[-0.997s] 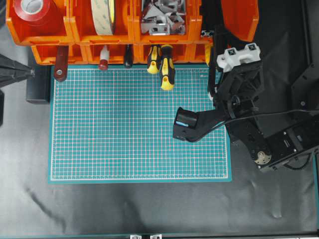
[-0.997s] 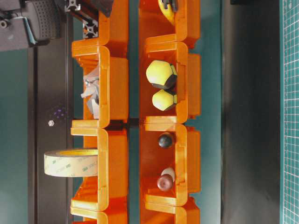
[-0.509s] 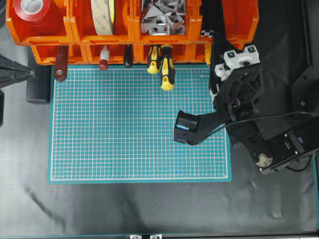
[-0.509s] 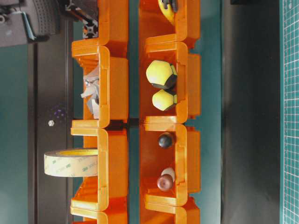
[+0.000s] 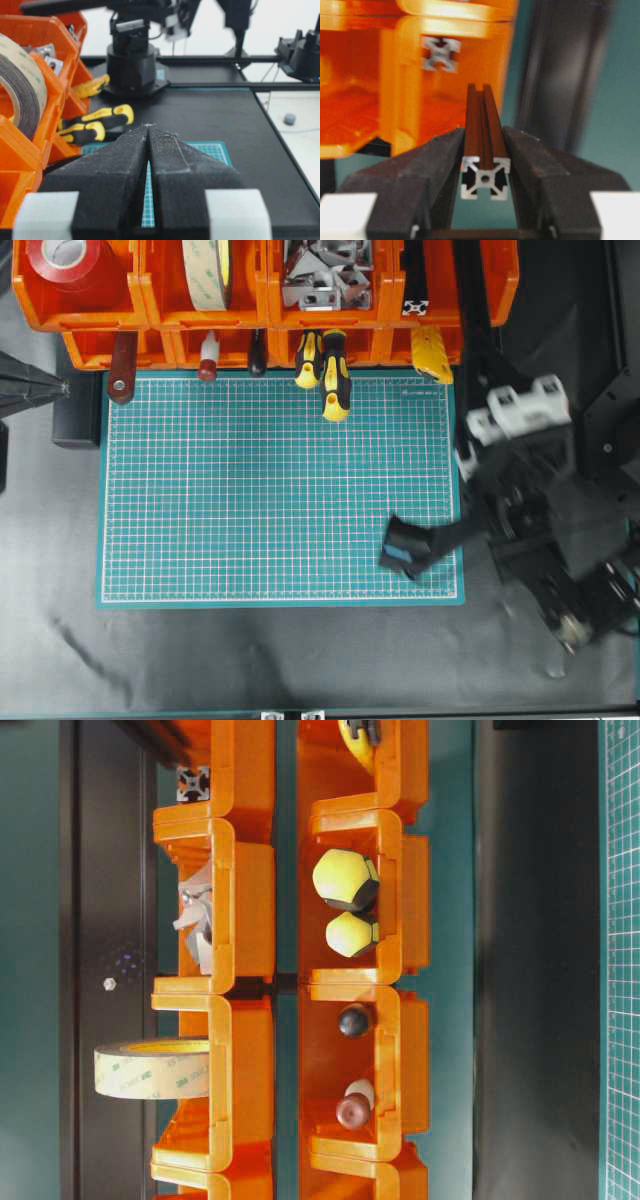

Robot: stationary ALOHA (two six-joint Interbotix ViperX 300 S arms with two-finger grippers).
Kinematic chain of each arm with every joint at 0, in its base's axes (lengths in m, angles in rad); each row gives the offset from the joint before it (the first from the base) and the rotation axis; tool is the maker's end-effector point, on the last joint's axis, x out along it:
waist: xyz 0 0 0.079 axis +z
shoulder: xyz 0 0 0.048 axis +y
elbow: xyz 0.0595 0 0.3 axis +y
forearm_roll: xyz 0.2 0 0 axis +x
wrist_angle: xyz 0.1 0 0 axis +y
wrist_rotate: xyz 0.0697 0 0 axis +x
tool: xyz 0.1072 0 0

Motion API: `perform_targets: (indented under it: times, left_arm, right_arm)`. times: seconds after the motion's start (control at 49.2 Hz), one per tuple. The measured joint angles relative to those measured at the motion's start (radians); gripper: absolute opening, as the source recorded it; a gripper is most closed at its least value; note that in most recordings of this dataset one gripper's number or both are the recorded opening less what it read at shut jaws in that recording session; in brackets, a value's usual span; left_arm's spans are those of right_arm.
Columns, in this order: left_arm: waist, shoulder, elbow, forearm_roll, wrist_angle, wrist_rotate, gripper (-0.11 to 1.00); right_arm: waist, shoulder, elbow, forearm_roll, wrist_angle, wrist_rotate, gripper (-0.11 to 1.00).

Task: Pick frame from container rack with right arm.
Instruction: 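Pull the bar out of the rack and swing it down over the mat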

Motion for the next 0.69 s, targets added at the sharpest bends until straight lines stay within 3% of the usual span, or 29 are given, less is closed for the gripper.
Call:
perform_targets:
  times: [0.203,0.448,0.692]
  left_arm:
    - [0.0,0.0,0.0,0.0,0.002,0.0,0.0]
    - [0.008,0.0,0.0,0.002,0.002,0.0,0.0]
    - [0.006,0.0,0.0,0.0,0.002,0.0,0.0]
  right_arm:
    - [0.121,0.078,-0.101,-0.06,0.02,-0.017,0.25]
    - [0.21,0.189,-0.247,-0.074,-0.052,-0.052,0.25]
    - [0.242,0.252,-0.267,0.018,-0.247,-0.08,0.25]
